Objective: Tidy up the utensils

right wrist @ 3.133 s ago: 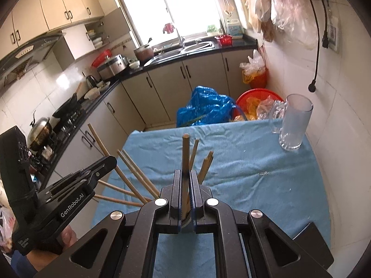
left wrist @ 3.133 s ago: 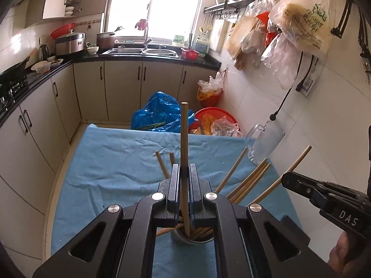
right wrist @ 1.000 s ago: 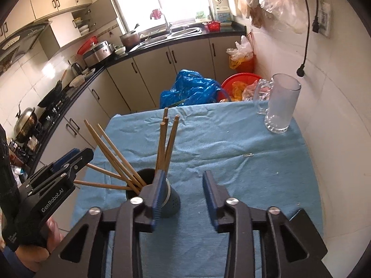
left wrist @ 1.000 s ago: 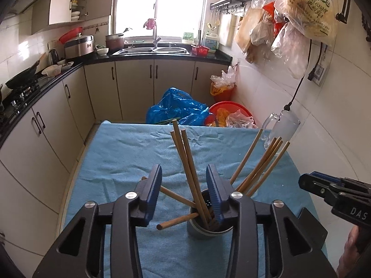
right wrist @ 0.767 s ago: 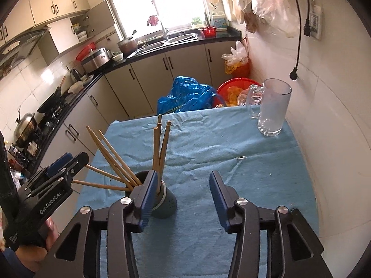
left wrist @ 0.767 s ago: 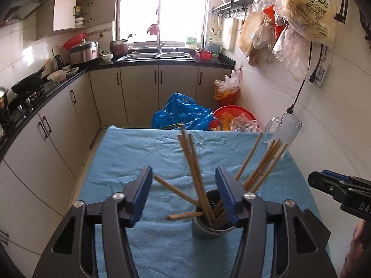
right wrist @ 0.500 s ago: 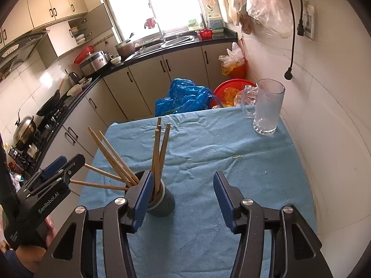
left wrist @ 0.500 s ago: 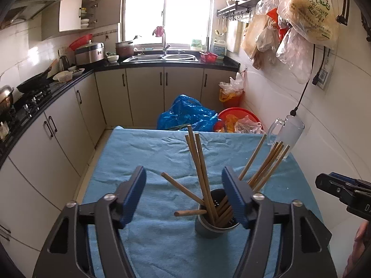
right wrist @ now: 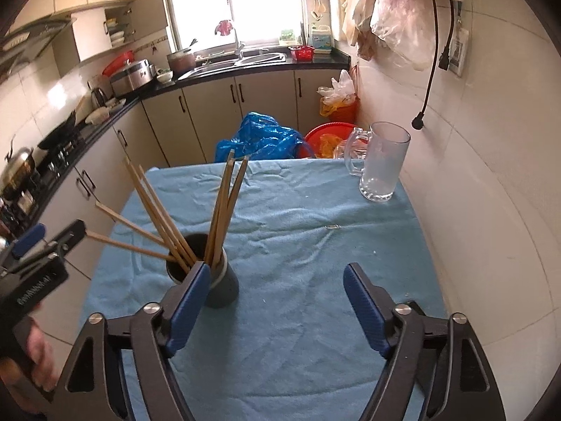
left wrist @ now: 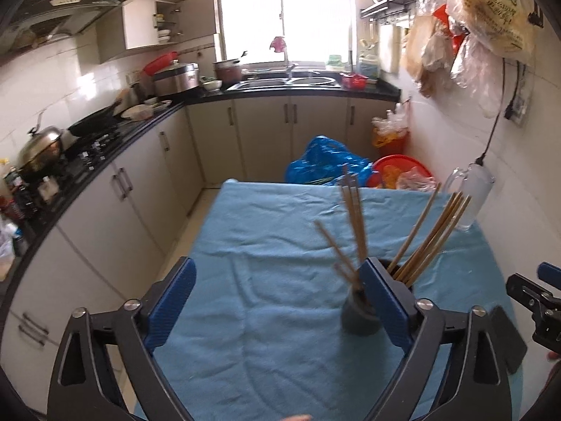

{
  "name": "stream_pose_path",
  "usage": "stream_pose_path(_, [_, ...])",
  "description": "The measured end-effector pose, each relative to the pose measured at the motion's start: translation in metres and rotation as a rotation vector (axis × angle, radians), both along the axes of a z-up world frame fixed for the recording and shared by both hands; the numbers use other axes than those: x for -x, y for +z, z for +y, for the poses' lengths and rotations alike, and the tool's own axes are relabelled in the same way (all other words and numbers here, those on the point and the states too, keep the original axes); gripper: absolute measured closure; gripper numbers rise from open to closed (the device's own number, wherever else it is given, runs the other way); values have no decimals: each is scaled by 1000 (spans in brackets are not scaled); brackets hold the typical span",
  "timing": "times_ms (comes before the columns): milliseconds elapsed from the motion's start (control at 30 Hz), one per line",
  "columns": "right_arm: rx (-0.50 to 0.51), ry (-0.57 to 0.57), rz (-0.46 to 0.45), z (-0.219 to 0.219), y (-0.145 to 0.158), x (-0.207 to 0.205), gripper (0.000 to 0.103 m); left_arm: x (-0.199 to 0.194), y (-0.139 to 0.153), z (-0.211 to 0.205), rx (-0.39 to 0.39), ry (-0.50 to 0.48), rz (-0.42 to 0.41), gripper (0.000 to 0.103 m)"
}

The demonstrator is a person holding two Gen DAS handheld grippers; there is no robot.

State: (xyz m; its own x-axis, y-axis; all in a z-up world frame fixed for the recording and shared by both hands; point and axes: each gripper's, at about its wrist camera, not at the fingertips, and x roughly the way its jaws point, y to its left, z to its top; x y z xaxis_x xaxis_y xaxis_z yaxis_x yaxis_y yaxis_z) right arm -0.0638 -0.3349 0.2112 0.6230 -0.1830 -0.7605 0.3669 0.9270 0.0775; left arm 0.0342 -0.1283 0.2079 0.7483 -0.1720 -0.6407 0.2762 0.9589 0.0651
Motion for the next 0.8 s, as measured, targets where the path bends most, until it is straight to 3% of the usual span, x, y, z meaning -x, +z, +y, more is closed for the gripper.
stream_pose_path(200, [28,-7,21,7,-6,22,14,27,-3,17,-53,55,1,6])
stream_pose_path(367, [54,-16,31,11,-6,43,12,55,-5,25,-31,37,46,6])
stream_pose_path(500, [133,3,38,16,-2,64,10,84,-2,35,-32,74,25,5])
stream_pose_path(800, [143,90,40,34,2,111,9,151,-3,35,-122,147,62,5])
